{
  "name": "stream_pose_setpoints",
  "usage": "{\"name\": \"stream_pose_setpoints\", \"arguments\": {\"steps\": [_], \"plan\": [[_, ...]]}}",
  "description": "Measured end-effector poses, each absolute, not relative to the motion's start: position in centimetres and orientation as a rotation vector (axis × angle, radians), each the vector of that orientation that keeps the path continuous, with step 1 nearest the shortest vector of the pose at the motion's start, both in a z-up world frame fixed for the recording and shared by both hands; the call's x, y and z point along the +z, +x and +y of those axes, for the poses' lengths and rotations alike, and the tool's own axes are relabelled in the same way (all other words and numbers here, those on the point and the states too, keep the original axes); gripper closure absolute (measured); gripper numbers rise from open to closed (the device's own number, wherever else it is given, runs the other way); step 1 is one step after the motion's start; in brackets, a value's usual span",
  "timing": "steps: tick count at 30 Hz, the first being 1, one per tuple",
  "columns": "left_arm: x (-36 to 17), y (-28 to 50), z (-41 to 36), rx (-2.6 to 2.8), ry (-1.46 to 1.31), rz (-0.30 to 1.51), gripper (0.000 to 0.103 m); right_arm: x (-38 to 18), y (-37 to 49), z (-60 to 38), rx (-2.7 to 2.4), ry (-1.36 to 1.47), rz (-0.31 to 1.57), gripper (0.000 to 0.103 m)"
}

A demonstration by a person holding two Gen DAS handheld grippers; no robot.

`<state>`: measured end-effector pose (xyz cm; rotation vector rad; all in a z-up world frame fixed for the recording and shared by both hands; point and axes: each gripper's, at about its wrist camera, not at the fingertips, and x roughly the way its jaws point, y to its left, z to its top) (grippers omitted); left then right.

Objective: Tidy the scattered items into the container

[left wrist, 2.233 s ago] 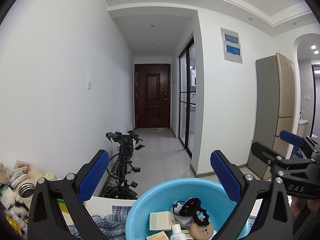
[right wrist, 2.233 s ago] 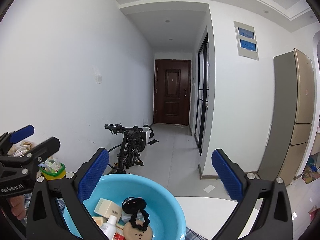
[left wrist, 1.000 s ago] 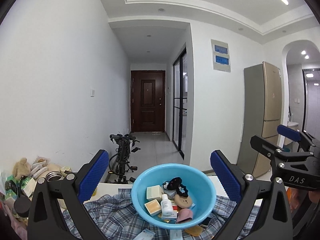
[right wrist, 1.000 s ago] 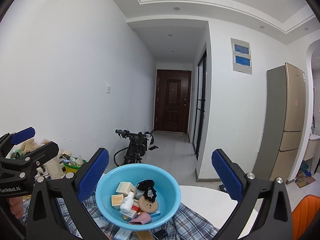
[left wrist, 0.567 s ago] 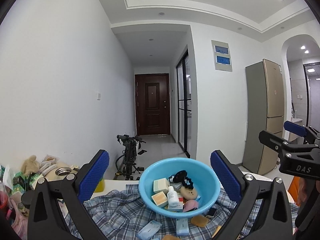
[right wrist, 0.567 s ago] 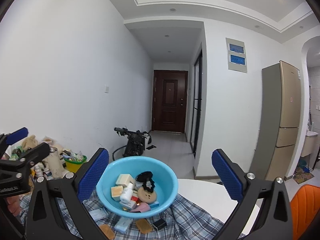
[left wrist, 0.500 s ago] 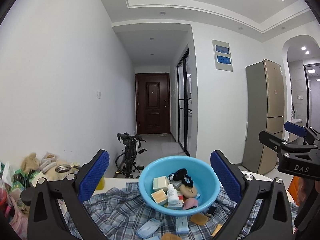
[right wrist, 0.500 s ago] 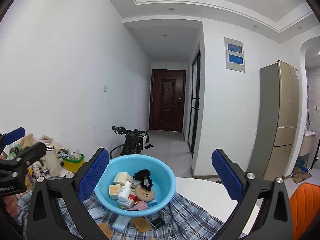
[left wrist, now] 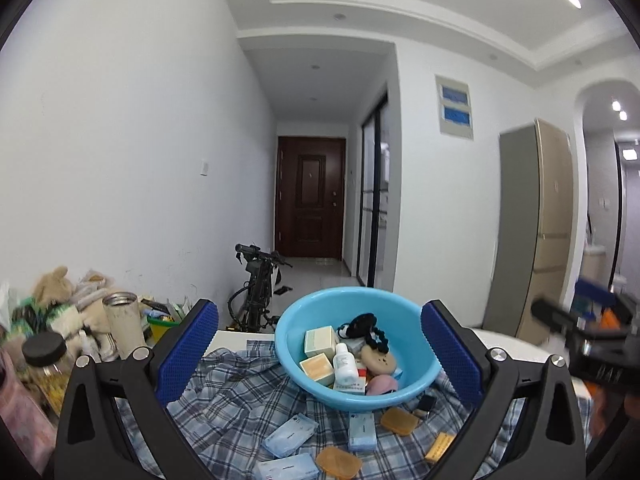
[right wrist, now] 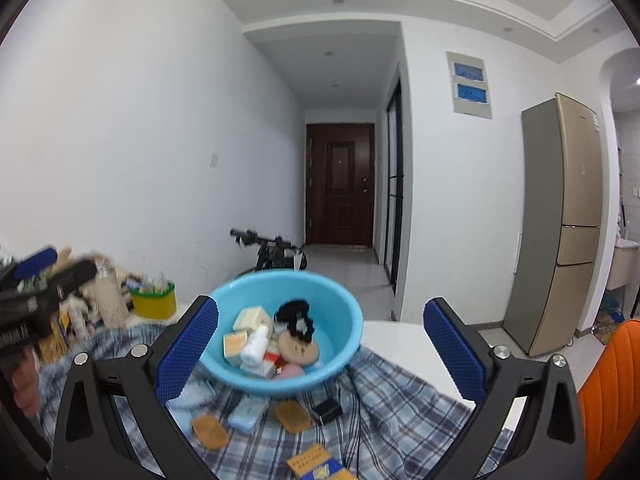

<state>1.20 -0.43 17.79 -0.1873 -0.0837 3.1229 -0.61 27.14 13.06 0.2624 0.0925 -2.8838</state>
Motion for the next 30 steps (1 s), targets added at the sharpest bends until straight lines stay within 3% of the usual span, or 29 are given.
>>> {"name": "stream_pose_setpoints", "arguments": {"steps": [30], "plan": [[3.3, 0.5, -2.3, 3.064, -0.446, -0.173, 0.0, 0.3, 0.5, 27.0, -2.854, 0.271, 0.044, 0.001]]}}
